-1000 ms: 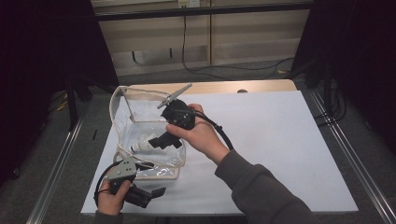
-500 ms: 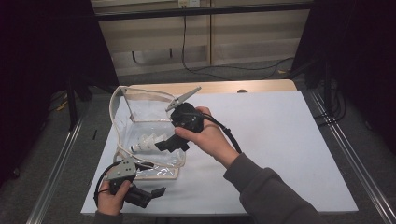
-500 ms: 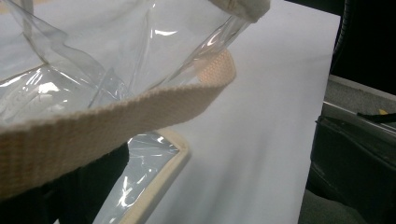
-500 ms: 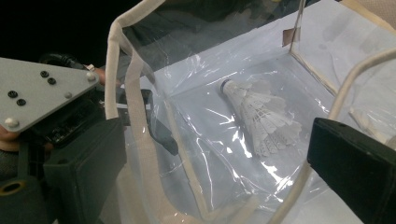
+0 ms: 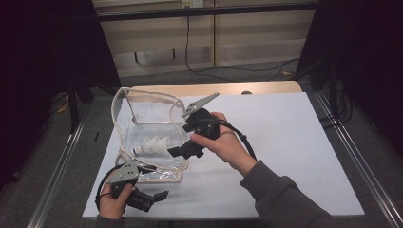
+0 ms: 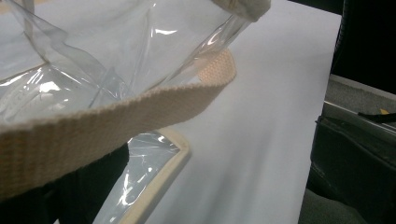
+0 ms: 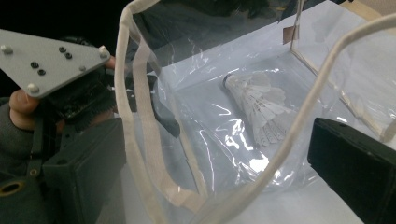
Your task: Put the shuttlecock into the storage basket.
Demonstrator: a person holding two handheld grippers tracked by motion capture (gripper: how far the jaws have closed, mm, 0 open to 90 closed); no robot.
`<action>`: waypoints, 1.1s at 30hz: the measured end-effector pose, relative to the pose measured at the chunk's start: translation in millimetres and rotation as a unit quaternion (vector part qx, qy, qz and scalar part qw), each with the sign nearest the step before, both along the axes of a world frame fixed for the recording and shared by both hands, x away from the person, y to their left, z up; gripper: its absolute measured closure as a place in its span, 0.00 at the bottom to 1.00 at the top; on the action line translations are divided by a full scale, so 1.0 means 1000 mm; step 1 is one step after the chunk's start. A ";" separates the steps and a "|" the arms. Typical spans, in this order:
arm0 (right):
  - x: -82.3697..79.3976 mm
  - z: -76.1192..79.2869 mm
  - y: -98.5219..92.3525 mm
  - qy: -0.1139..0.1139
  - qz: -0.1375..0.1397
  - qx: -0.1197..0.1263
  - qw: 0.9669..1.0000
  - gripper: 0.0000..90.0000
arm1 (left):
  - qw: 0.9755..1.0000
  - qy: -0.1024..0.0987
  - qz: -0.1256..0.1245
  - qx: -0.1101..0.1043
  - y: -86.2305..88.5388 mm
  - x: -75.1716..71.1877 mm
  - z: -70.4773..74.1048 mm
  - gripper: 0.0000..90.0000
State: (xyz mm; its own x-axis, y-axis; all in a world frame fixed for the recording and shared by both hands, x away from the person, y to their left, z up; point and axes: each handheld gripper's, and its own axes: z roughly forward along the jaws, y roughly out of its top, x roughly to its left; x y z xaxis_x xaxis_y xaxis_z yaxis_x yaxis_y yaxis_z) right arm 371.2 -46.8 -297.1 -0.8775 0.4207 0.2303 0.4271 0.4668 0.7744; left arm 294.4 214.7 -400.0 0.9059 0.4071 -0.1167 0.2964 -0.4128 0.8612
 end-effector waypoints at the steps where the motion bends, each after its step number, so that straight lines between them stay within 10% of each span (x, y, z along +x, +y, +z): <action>1: 0.000 -0.001 -0.002 0.000 0.000 0.000 1.000 0.05 | 1.000 0.000 0.000 0.000 0.000 0.000 0.000 0.05; 33: -0.013 -0.027 -0.068 -0.016 -0.002 0.020 1.000 0.05 | 1.000 0.001 0.001 0.001 -0.001 0.000 0.000 0.05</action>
State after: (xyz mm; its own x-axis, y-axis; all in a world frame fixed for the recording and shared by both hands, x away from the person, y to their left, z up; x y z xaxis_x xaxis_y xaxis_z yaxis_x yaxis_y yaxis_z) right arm 358.0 -114.7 -324.1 -0.8829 0.4154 0.2189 0.4039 0.4340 0.8053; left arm 294.3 214.1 -399.8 0.9049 0.4092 -0.1169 0.2985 -0.4145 0.8597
